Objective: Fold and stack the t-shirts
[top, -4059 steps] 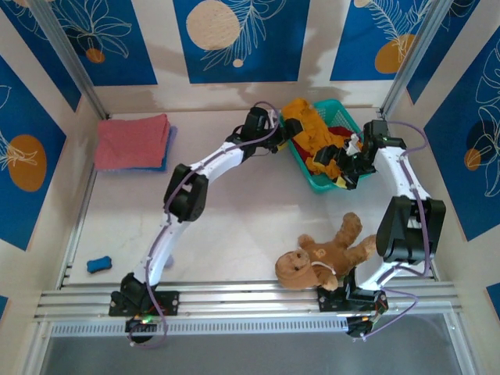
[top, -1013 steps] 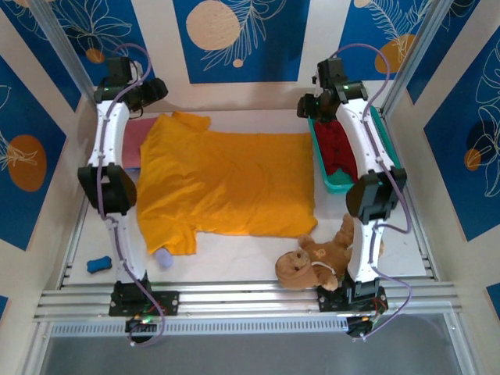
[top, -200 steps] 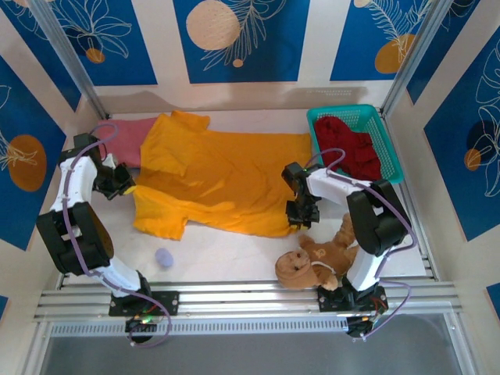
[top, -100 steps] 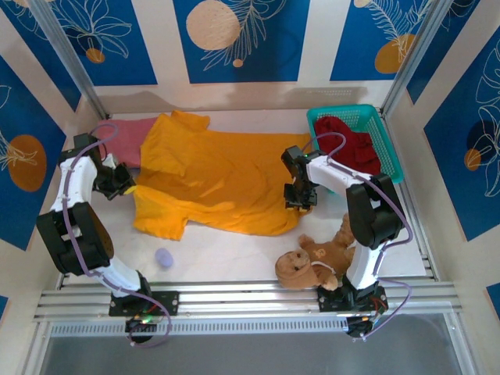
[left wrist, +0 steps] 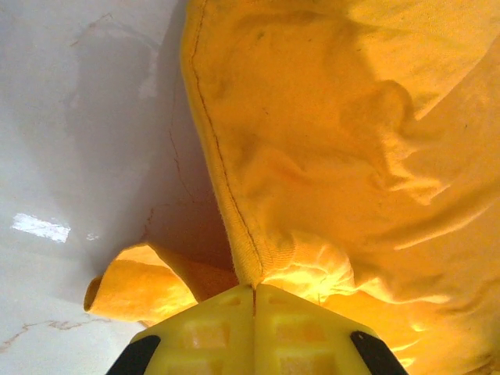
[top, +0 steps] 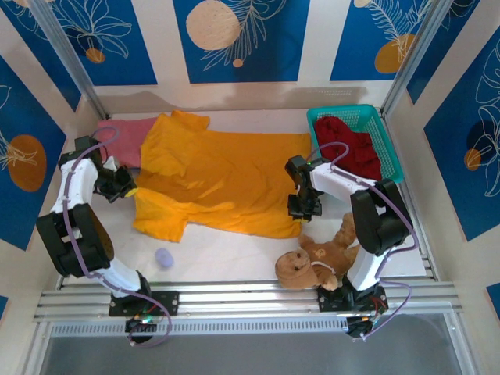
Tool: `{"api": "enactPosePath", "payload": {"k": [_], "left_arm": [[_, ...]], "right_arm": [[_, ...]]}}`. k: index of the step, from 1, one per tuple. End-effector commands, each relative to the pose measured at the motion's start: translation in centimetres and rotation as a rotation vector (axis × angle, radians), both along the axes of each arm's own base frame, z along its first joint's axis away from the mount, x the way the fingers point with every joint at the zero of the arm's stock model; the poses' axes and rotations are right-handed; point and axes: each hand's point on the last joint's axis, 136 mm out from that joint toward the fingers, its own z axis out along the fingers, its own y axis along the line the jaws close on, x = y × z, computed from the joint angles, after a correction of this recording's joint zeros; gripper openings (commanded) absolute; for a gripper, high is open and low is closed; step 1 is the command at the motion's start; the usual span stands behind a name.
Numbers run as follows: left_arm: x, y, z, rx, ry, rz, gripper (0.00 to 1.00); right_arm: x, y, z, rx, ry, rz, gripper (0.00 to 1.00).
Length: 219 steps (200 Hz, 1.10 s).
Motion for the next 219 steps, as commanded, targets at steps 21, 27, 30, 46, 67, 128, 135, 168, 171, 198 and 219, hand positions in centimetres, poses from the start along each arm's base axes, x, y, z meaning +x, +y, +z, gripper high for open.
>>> {"api": "enactPosePath", "payload": {"k": [21, 27, 30, 46, 67, 128, 135, 168, 171, 198, 219], "left_arm": [[0.0, -0.6, 0.8, -0.02, -0.018, -0.004, 0.0], [0.1, -0.6, 0.9, -0.02, -0.018, -0.003, 0.0], [0.2, -0.6, 0.9, -0.02, -0.019, -0.004, 0.0], [0.5, -0.6, 0.9, -0.025, -0.018, -0.003, 0.0], [0.8, -0.5, 0.8, -0.027, -0.021, -0.002, 0.0], [0.6, -0.9, 0.7, -0.028, -0.015, -0.008, 0.0], [0.6, -1.0, 0.7, -0.027, -0.016, -0.01, 0.0], [0.4, -1.0, 0.6, -0.024, -0.012, -0.013, 0.0], [0.4, -1.1, 0.6, -0.024, -0.013, -0.014, 0.0], [0.2, -1.3, 0.4, -0.026, -0.008, -0.02, 0.0], [0.0, -1.4, 0.1, -0.03, -0.002, -0.022, 0.0]], "right_arm": [[3.2, 2.2, 2.5, 0.083, -0.041, 0.022, 0.06], [3.8, 2.6, 2.7, 0.101, -0.04, 0.025, 0.09], [4.0, 2.8, 2.6, 0.112, -0.033, 0.026, 0.1], [5.5, 3.9, 2.7, 0.153, -0.009, 0.029, 0.23], [7.3, 4.4, 2.5, 0.161, -0.01, 0.035, 0.34], [5.4, 2.7, 3.7, 0.14, -0.011, 0.021, 0.35], [5.0, 2.4, 4.1, 0.136, -0.015, 0.013, 0.35], [2.7, 1.1, 4.4, 0.138, 0.006, -0.009, 0.35], [2.5, 0.9, 4.4, 0.132, 0.013, -0.01, 0.35], [0.5, 0.1, 3.1, 0.098, 0.061, -0.01, 0.35], [-0.7, -0.7, 2.0, 0.057, 0.081, -0.012, 0.35]]}}
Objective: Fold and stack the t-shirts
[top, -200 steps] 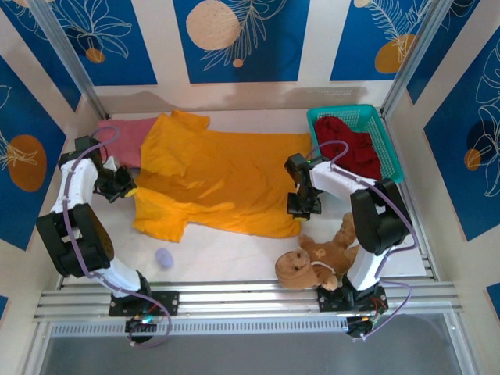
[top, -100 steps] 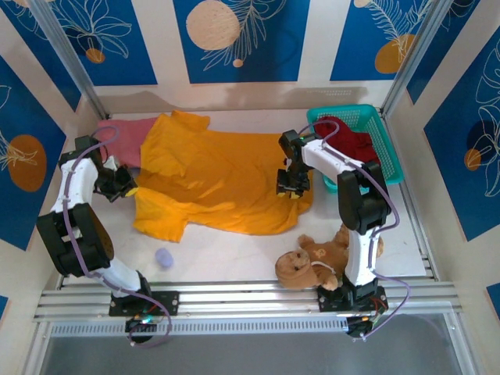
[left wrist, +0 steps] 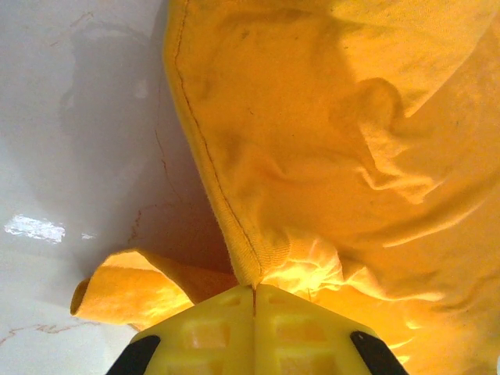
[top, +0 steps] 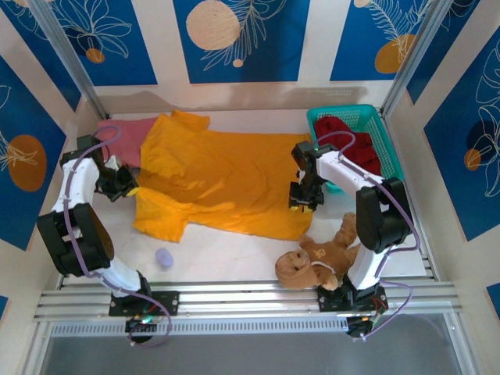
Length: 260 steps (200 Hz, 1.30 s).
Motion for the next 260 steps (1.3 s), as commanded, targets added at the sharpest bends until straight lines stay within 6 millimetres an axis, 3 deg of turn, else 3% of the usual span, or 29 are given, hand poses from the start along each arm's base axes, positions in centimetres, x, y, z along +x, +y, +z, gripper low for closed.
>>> {"api": "enactPosePath", "payload": {"k": [1, 31, 73, 122, 173, 215, 245, 260], "left_arm": [[-0.3, -0.9, 0.0, -0.022, 0.003, -0.011, 0.0], [-0.5, -1.1, -0.2, -0.02, 0.007, -0.016, 0.0], [-0.6, -1.3, -0.1, -0.017, 0.007, -0.021, 0.0], [-0.6, -1.1, 0.5, -0.002, 0.002, -0.024, 0.0], [0.9, -0.6, 2.0, 0.009, -0.026, -0.025, 0.0], [2.7, -0.1, 2.6, 0.008, -0.04, -0.026, 0.0], [3.2, -0.1, 2.5, 0.003, -0.04, -0.026, 0.0], [3.3, -0.1, 2.2, 0.0, -0.034, -0.029, 0.0]], "right_arm": [[-2.0, -0.9, -0.7, -0.041, 0.046, -0.009, 0.35], [-3.2, -2.0, -2.0, -0.095, 0.047, -0.009, 0.34], [-2.5, -2.5, -4.0, -0.127, 0.005, -0.014, 0.29], [-1.5, -1.8, -2.2, -0.107, -0.042, -0.002, 0.0], [0.2, -0.2, 0.8, -0.055, -0.061, 0.014, 0.0], [5.3, 2.0, -0.9, -0.019, -0.043, 0.04, 0.0], [8.2, 3.2, -2.1, -0.019, -0.047, 0.082, 0.1], [8.7, 3.3, -2.0, -0.019, -0.044, 0.088, 0.23]]}}
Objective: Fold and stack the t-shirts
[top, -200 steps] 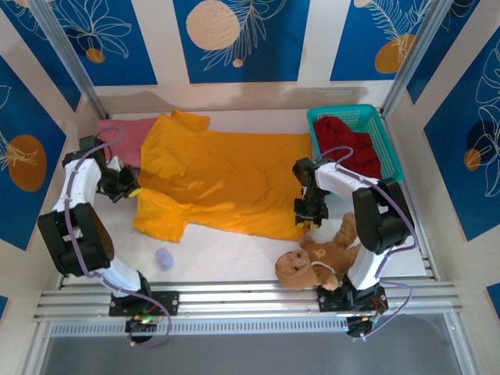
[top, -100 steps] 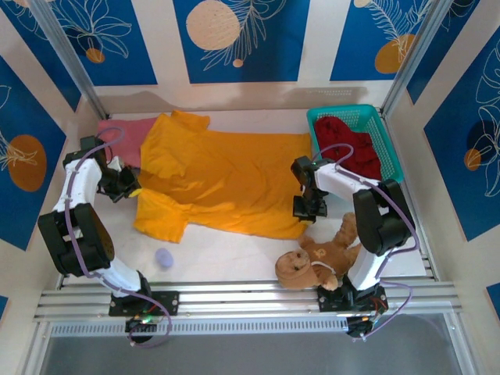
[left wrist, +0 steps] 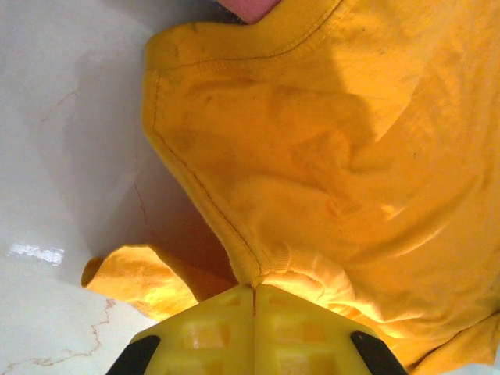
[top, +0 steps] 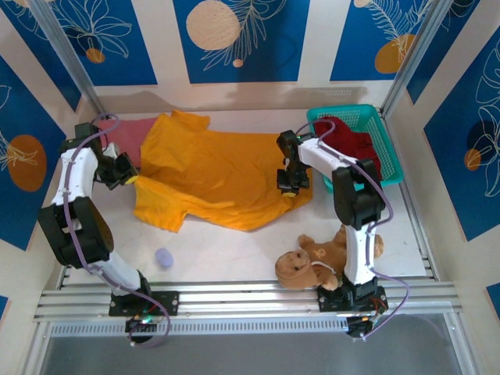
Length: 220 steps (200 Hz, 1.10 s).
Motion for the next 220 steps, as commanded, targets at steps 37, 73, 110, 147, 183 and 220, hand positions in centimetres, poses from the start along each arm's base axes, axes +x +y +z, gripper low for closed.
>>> {"api": "enactPosePath", "payload": {"k": [37, 73, 110, 147, 183, 220], "left_arm": [[-0.1, -0.7, -0.5, -0.025, 0.026, -0.013, 0.0], [-0.4, -0.7, -0.9, -0.022, 0.033, -0.017, 0.0], [-0.6, -0.8, -1.1, -0.027, 0.035, -0.017, 0.0], [-0.7, -1.0, -1.3, -0.032, 0.038, -0.017, 0.0], [-0.9, -0.9, -1.4, -0.028, 0.041, -0.016, 0.0], [-0.9, -0.9, -1.4, -0.025, 0.041, -0.016, 0.0]], "right_arm": [[-0.9, -0.6, 2.8, 0.001, -0.01, 0.024, 0.35], [-3.2, -1.8, 4.7, -0.002, -0.041, -0.007, 0.36], [-5.5, -2.6, 4.2, 0.026, -0.01, -0.066, 0.31], [-5.4, -2.0, 2.2, 0.083, 0.011, -0.092, 0.25], [-4.0, -0.8, 1.5, 0.086, 0.011, -0.057, 0.26], [-2.8, 0.0, 1.0, 0.105, 0.018, -0.043, 0.26]]}}
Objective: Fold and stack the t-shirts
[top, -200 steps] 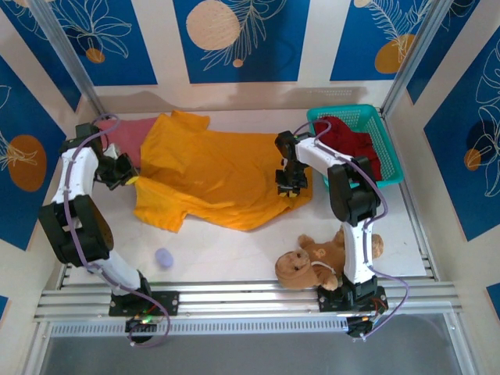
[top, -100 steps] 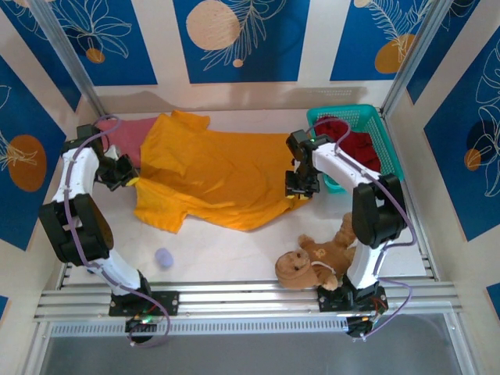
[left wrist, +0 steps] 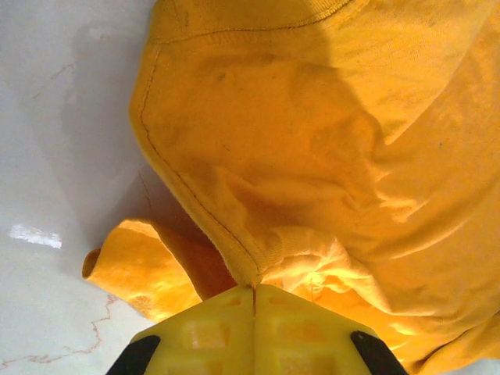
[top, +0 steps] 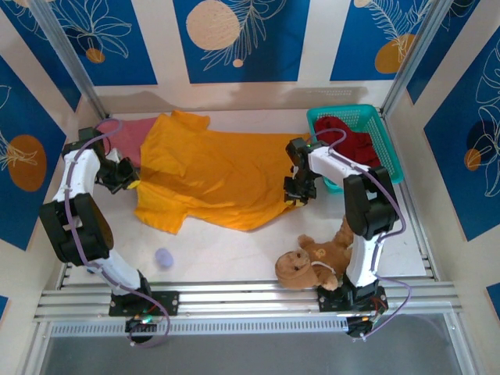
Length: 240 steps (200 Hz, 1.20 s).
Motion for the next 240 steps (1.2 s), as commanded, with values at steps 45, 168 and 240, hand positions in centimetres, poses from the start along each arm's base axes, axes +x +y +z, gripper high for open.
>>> {"api": "enactPosePath", "payload": {"k": [45, 168, 240], "left_arm": [[-0.3, -0.6, 0.3, -0.009, -0.003, -0.017, 0.0], [-0.6, -0.7, 0.4, -0.007, -0.004, -0.021, 0.0], [-0.7, -0.7, 0.3, -0.006, -0.002, -0.019, 0.0]], "right_arm": [[1.0, 1.9, -0.6, 0.048, 0.02, 0.037, 0.29], [-0.2, -0.7, 2.2, 0.003, -0.049, -0.03, 0.3], [-1.3, 0.9, -0.6, 0.042, 0.037, -0.004, 0.24]]}}
